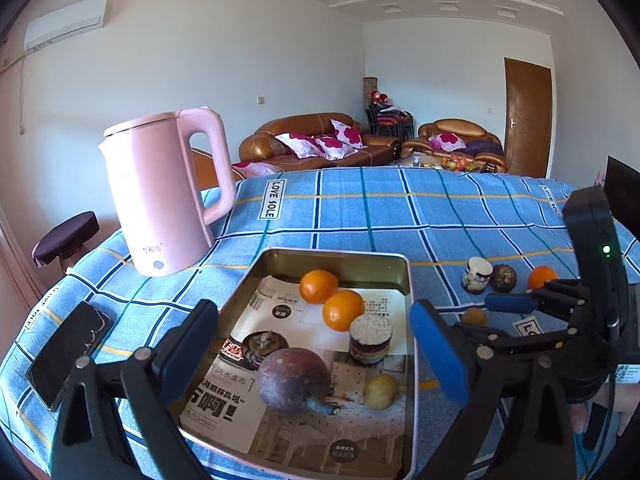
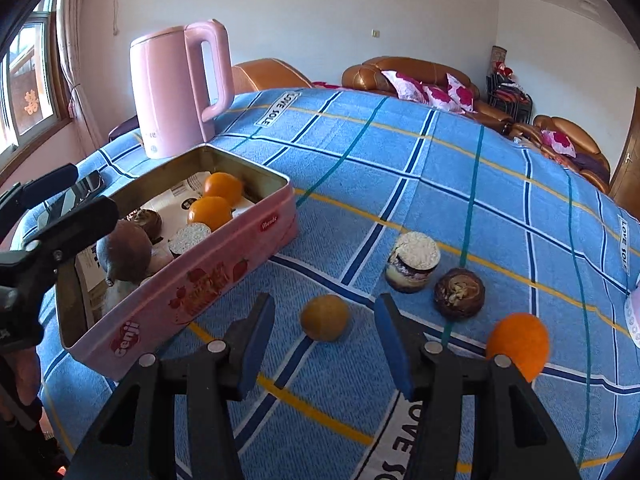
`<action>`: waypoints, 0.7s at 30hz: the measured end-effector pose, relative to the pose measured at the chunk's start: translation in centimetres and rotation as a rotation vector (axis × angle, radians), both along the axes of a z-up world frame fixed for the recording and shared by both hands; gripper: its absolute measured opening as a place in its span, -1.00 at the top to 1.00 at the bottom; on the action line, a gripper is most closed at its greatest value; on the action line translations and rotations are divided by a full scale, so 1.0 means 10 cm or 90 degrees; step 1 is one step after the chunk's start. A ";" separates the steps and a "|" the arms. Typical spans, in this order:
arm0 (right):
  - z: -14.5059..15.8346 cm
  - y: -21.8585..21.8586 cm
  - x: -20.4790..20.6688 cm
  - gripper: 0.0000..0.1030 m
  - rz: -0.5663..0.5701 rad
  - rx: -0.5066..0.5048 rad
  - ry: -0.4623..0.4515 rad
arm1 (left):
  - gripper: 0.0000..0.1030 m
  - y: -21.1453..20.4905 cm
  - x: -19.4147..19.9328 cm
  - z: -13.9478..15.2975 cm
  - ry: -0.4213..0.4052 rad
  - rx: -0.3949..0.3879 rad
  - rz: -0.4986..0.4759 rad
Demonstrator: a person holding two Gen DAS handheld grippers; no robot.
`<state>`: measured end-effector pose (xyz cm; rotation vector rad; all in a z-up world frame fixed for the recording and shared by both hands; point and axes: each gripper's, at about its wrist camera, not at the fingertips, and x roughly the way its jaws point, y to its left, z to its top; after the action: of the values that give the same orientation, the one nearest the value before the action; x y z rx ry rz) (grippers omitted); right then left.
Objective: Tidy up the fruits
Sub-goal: 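Grasp an orange with the left tool while the right tool grasps a small yellow-brown fruit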
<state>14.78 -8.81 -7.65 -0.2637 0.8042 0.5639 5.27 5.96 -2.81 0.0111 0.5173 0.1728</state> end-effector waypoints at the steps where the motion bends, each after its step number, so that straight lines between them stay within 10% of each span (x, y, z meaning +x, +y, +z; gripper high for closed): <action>1: -0.03 0.01 0.03 0.00 -0.002 0.000 0.010 | -0.92 -0.01 0.00 0.00 0.000 -0.002 -0.002; 3: -0.07 0.03 0.09 0.44 -0.004 -0.005 0.034 | -0.92 -0.03 0.01 0.01 0.001 -0.006 -0.009; 21: 0.33 -1.07 -0.11 0.44 -0.159 0.053 -0.095 | -0.92 -0.97 0.33 0.03 0.029 -0.009 -0.125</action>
<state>13.70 -19.55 -4.38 -0.1249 0.6556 0.3367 8.57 -3.69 -2.49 0.0522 0.5594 -0.0233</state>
